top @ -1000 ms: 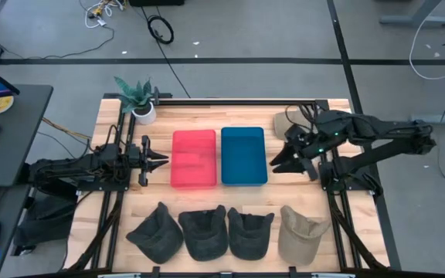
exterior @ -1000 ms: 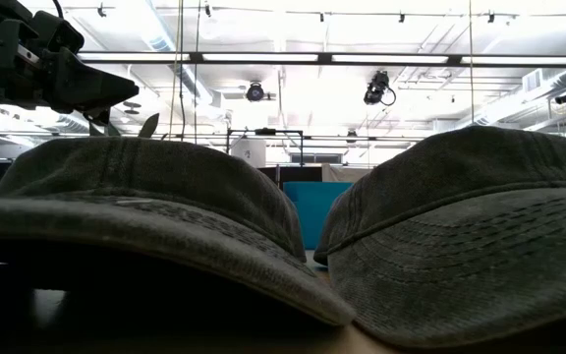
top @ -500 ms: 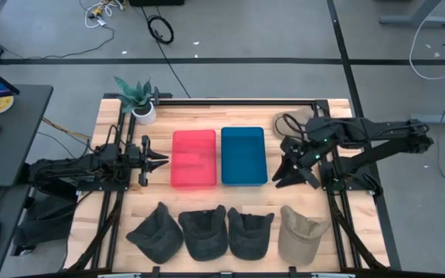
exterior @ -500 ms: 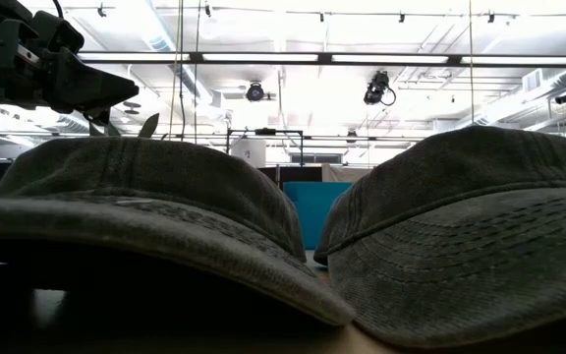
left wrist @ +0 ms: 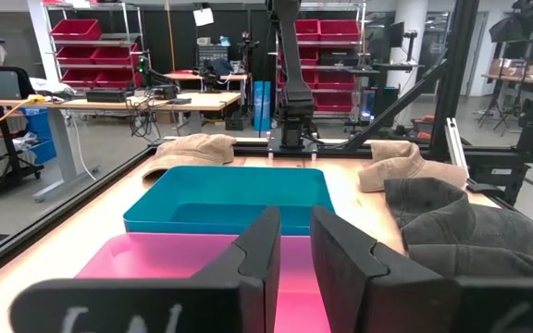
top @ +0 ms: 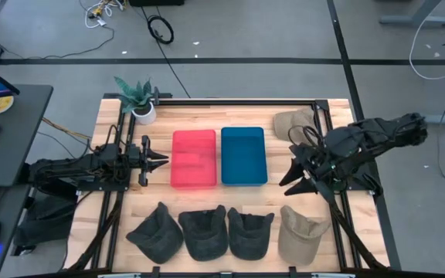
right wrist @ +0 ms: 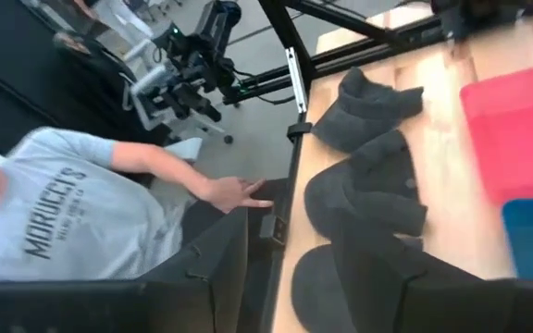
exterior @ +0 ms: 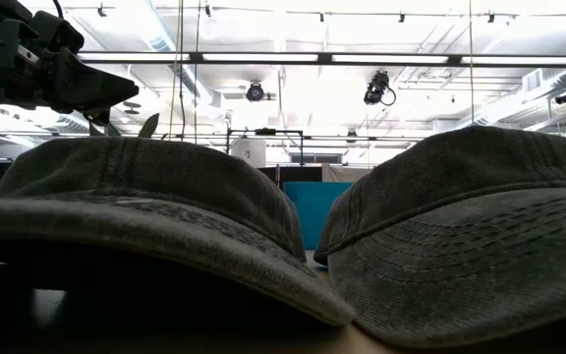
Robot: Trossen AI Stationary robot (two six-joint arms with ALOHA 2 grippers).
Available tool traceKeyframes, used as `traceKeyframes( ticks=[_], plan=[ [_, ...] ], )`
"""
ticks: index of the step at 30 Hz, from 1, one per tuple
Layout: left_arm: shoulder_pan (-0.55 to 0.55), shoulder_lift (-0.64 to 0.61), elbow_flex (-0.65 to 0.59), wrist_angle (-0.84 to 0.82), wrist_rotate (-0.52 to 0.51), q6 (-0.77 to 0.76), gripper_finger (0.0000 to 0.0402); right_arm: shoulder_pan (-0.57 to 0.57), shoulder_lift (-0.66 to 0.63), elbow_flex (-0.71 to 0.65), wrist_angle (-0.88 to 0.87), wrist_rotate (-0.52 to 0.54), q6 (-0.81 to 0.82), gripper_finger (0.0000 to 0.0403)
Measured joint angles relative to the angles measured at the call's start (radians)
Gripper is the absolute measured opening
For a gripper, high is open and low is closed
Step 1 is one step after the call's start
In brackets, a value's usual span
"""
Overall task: Pick & Place hat
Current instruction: Put the bottom brown cap into the blue bin
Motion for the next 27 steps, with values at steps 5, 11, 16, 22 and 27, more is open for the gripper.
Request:
traceKeyframes(
  ticks=[5, 11, 16, 22, 27],
  plan=[
    [0.0, 0.0, 0.0, 0.0, 0.0, 0.0, 0.0067, 0.109, 0.086, 0.121, -0.076, 0.127, -0.074, 0.0159],
    [0.0, 0.0, 0.0, 0.0, 0.0, 0.0, 0.0067, 0.207, 0.219, 0.283, -0.34, 0.351, -0.043, 0.0159],
    [0.0, 0.0, 0.0, 0.0, 0.0, 0.0, 0.0067, 0.233, 0.304, 0.376, -0.514, 0.432, 0.036, 0.0159],
    [0.0, 0.0, 0.0, 0.0, 0.0, 0.0, 0.0067, 0.231, 0.325, 0.389, -0.555, 0.415, -0.001, 0.0159],
    [0.0, 0.0, 0.0, 0.0, 0.0, 0.0, 0.0067, 0.232, 0.326, 0.357, -0.465, 0.407, -0.008, 0.0159]
  ],
)
